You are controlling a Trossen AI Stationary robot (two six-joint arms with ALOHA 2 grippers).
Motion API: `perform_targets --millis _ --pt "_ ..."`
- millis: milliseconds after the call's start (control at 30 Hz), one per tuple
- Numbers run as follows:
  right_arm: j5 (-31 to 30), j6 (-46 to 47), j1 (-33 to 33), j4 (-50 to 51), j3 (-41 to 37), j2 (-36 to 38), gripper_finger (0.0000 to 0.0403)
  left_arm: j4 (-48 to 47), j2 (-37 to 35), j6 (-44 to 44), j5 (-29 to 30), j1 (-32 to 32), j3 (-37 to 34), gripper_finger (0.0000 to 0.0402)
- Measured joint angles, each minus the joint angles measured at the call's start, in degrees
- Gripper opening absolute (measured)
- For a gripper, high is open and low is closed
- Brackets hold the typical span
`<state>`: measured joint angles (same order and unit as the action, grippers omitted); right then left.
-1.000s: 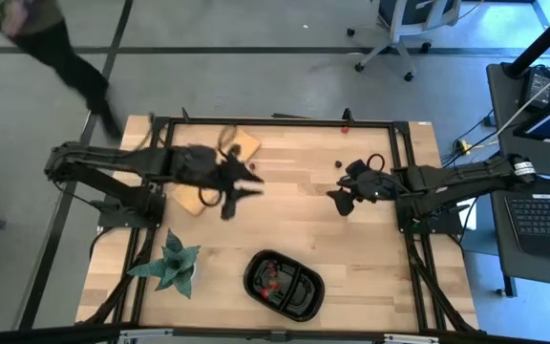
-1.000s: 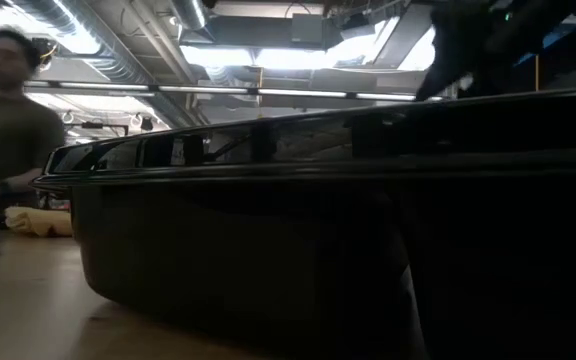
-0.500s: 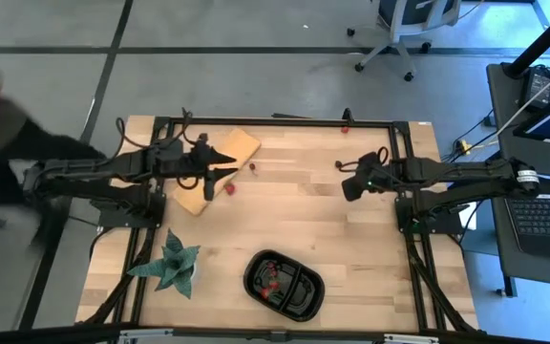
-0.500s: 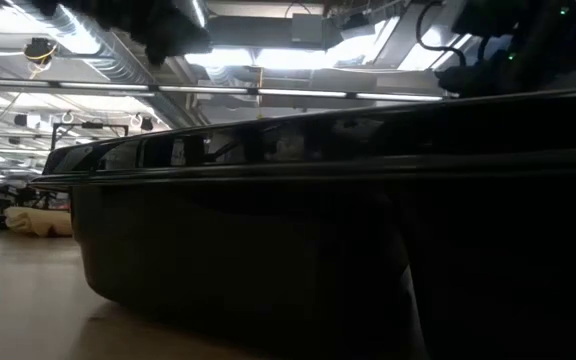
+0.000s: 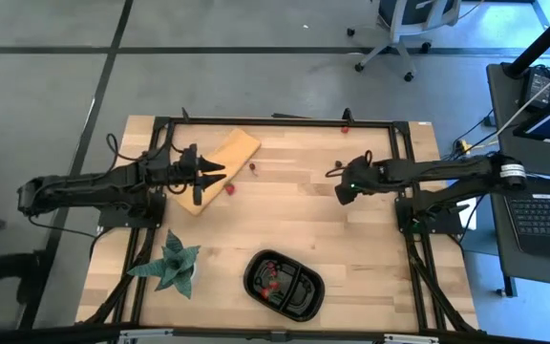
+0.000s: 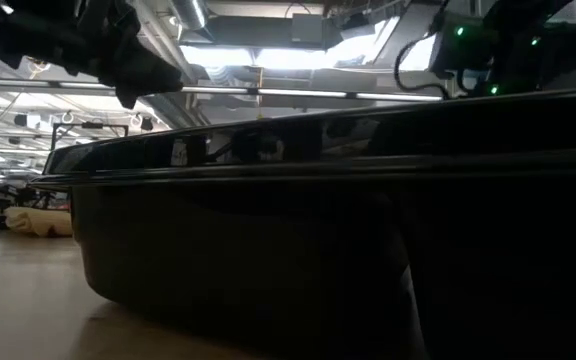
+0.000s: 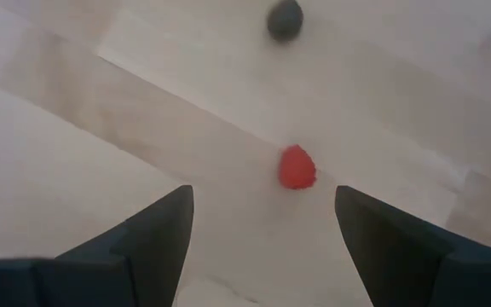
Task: Pick and placing Produce into tupperware
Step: Put the bottom red raspberry into the black container
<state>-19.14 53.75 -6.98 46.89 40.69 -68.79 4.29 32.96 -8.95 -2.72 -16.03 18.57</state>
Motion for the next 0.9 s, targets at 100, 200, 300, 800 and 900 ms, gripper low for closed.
perform_targets --millis 100,200,300,800,900 --pt "-0.1 0.1 -0.4 0.0 0.0 -3.8 0.0288 -0.2 -1.1 -0.1 0.0 -0.3 -0.4 0.0126" --pt "-0.2 0.0 -1.3 -0.2 0.0 -6.9 0.0288 -0.2 -1.3 0.0 0.0 -0.2 -0.4 0.0126" --pt "-0.2 -0.1 -2.6 -1.4 0.0 -9.4 0.0288 -0.3 -1.3 0.0 0.0 -0.2 -0.5 0.0126" --pt "5.3 -6.8 -10.4 -7.3 0.0 -15.3 0.0288 -1.1 -1.2 0.0 0.0 -0.2 -0.5 0.0126" --pt "7.2 -7.8 -11.7 -9.4 0.0 -16.0 0.0287 -1.2 -1.2 0.0 0.0 -0.2 -0.5 0.0126"
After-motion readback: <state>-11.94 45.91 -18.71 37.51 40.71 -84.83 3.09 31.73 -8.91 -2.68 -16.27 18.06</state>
